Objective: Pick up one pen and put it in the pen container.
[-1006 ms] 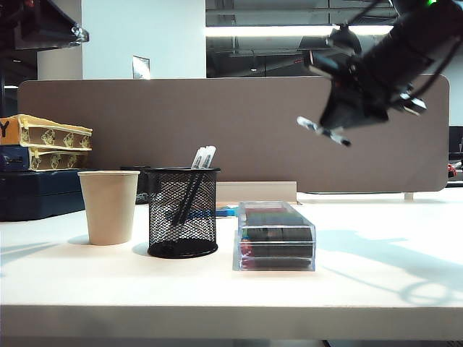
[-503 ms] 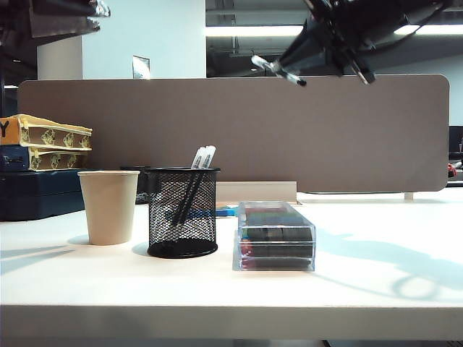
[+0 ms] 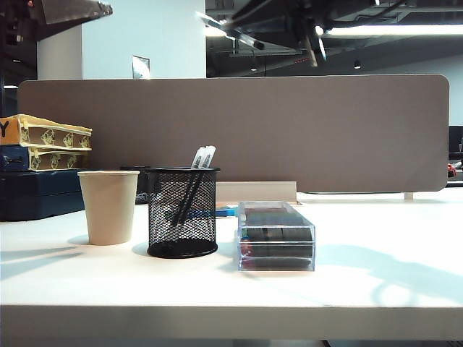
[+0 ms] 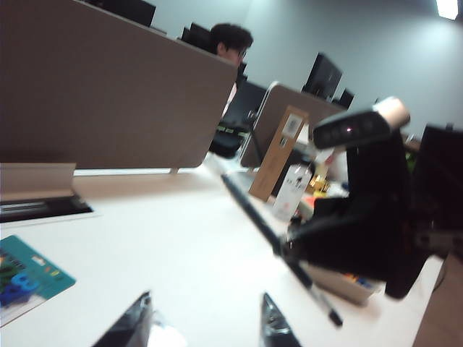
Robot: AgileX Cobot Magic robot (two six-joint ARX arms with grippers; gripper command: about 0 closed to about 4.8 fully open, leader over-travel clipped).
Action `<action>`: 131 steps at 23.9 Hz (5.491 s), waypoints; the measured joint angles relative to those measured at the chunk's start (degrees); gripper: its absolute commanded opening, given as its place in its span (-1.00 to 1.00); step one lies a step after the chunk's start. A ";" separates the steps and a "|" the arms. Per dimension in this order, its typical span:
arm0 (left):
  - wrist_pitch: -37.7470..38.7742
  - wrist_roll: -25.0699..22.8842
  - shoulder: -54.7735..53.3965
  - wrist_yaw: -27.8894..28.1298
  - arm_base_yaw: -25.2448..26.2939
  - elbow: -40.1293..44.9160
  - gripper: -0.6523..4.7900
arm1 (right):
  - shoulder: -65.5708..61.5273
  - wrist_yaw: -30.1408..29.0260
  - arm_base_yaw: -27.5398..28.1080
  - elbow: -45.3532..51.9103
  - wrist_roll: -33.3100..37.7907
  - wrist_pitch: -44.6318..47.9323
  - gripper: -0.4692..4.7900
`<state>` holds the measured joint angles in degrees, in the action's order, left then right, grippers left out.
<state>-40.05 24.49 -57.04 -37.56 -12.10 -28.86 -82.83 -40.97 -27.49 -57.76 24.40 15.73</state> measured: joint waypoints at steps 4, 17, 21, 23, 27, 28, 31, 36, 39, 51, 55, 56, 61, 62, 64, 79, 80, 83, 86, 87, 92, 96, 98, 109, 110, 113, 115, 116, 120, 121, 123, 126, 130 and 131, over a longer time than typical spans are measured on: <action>-5.07 6.01 -1.73 -0.70 0.00 -0.02 -0.07 | 0.00 -1.22 -2.56 -0.02 0.00 2.84 -0.83; -9.25 13.73 -8.61 -5.92 -5.40 -8.17 -0.07 | -0.02 -2.01 -4.50 -1.33 1.46 4.81 -0.83; -9.01 14.84 -9.14 -5.90 -5.44 -8.31 -0.07 | 0.02 -2.36 -4.50 -1.40 2.19 5.95 -0.83; -8.92 15.04 -9.64 -5.90 -5.53 -8.31 -0.07 | 0.04 -2.43 -4.68 -1.40 2.43 6.08 -0.83; -8.76 15.06 -10.29 -5.88 -5.53 -8.31 -0.07 | 0.04 -3.69 -6.21 -1.44 2.69 6.95 -0.83; -8.79 15.06 -10.49 -5.88 -5.53 -8.31 -0.07 | 0.04 -3.76 -6.45 -1.44 2.71 7.06 -0.83; -8.98 15.21 -10.82 -5.95 -5.55 -8.31 -0.07 | 0.00 -3.87 -8.13 -1.42 2.78 7.15 -0.83; -10.03 15.21 -10.84 -5.95 -5.55 -8.31 -0.36 | -0.02 -4.04 -8.48 -1.42 2.78 7.17 -0.83; -11.06 16.04 -10.82 -6.64 -5.73 -8.33 -0.70 | -0.13 -3.74 -8.41 -1.40 2.56 6.69 -0.83; -10.71 15.39 -10.97 -5.73 -5.51 -8.35 -0.70 | 0.04 -4.35 -8.39 -1.64 2.82 7.54 -0.36; -10.71 14.34 -10.97 -3.98 -5.51 -8.35 -0.70 | 0.04 -2.36 -5.95 -1.64 2.54 7.37 -0.36; -10.71 13.09 -10.97 -3.76 -5.51 -8.35 -0.70 | 0.04 -2.16 -4.66 -1.64 2.51 7.34 -0.36; -9.88 8.83 -10.97 -3.76 -5.51 -8.35 -0.70 | 0.04 -2.14 -0.44 -1.64 2.51 6.19 -0.36; -9.18 7.39 -10.97 -3.58 -5.51 -8.35 -0.70 | 0.04 -2.16 0.37 -1.64 2.47 5.60 -0.36; -7.52 4.44 -10.97 -2.67 -5.53 -8.35 -0.70 | 0.04 -2.16 1.92 -1.64 2.45 4.09 -0.36; -5.20 -6.93 -20.09 -0.83 -5.51 -11.30 -0.70 | 0.02 -3.80 6.73 -1.64 -5.46 -3.30 -0.36; -5.20 -7.56 -20.48 -0.81 -5.53 -11.32 -0.70 | 0.02 -3.65 6.86 -1.62 -6.69 -4.24 -0.36; -5.38 -10.14 -23.08 -0.79 -5.53 -11.56 -0.70 | 0.04 -3.80 7.65 -1.62 -9.29 -6.29 -0.36; -5.66 -10.75 -25.20 -0.70 -5.51 -11.87 -0.70 | 0.02 -3.65 8.35 -1.62 -10.56 -7.50 -0.36; -6.40 -11.08 -25.97 -0.68 -5.53 -11.87 -0.70 | 0.02 -3.67 8.57 -1.62 -10.64 -7.58 -0.36; -8.44 -11.69 -29.42 -0.57 -5.53 -12.59 -0.70 | 0.02 -3.69 8.96 -1.62 -10.93 -7.65 -0.36; -9.18 -12.07 -32.41 -0.57 -5.55 -14.88 -0.70 | 0.02 -3.69 9.38 -1.62 -11.04 -7.63 -0.36; -9.33 -12.15 -33.46 -0.57 -5.55 -15.74 -0.70 | 0.02 -3.67 9.42 -1.62 -11.04 -7.65 -0.36; -9.05 -12.26 -37.94 -0.59 -5.55 -16.66 -0.70 | 0.02 -3.67 9.55 -1.62 -12.50 -8.00 -0.38; -8.98 -12.24 -38.10 -0.59 -5.55 -16.66 -0.70 | 0.02 -3.67 9.55 -1.62 -12.55 -8.20 -0.38; -8.85 -12.26 -38.77 -0.59 -5.55 -16.66 -0.70 | 0.02 -3.61 9.55 -1.62 -13.22 -8.76 -0.38; -8.37 -12.24 -39.23 -0.59 -5.55 -16.68 -0.70 | 0.02 -3.58 9.55 -1.62 -13.53 -9.01 -0.38; -8.11 -12.24 -39.39 -0.59 -5.55 -16.68 -0.70 | 0.02 -3.61 9.55 -1.62 -13.57 -9.16 -0.38; -7.06 -12.24 -40.19 -0.59 -5.55 -16.81 -0.70 | 0.02 -3.58 9.57 -1.62 -13.60 -9.18 -0.38; -6.73 -12.26 -40.26 -0.59 -5.55 -16.81 -0.70 | 0.02 -3.58 9.57 -1.62 -13.60 -9.18 -0.38; -6.16 -12.76 -40.26 -0.59 -5.55 -16.81 -0.70 | 0.02 -3.56 9.57 -1.62 -13.60 -9.18 -0.38; -5.55 -14.16 -40.26 -0.59 -5.55 -16.81 -0.70 | 0.02 -3.58 9.57 -1.62 -13.60 -9.18 -0.38; -2.27 -16.74 -40.26 -0.59 -5.55 -16.81 -0.70 | 0.02 -3.56 9.57 -1.62 -13.62 -9.18 -0.38; -1.86 -17.16 -40.33 -0.59 -5.55 -16.81 -0.70 | 0.02 -3.56 9.57 -1.62 -13.62 -9.18 -0.38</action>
<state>-41.91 7.33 -97.36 -38.15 -17.65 -45.67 -82.81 -44.53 -17.91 -59.37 10.79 6.55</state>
